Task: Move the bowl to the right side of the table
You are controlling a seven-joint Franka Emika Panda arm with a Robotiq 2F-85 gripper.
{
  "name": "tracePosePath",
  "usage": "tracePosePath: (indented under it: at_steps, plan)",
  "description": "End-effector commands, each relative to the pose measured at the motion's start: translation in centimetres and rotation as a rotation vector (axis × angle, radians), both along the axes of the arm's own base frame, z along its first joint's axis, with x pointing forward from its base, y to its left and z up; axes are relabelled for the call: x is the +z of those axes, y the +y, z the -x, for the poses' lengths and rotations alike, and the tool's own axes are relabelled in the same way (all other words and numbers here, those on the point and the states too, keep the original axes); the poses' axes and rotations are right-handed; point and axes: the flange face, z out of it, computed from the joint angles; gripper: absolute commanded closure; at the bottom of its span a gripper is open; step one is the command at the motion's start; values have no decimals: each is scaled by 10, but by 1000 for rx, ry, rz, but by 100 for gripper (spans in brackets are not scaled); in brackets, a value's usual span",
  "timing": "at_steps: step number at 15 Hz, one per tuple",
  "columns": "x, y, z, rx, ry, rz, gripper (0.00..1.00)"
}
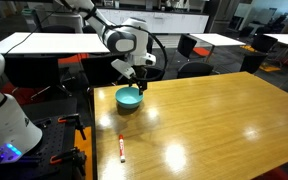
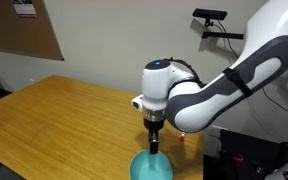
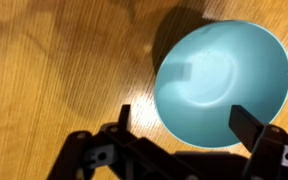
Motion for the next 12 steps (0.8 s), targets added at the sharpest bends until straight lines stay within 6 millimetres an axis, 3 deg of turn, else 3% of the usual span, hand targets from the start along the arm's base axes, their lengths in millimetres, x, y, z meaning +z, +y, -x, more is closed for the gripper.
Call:
tracePosePath:
  at_steps: [1,5,12]
  plan:
    - [-20,11,-9,5,24,1,0]
    - [-41,15,-12,17,49,-4,0]
    - [-62,6,-29,-7,69,-8,0]
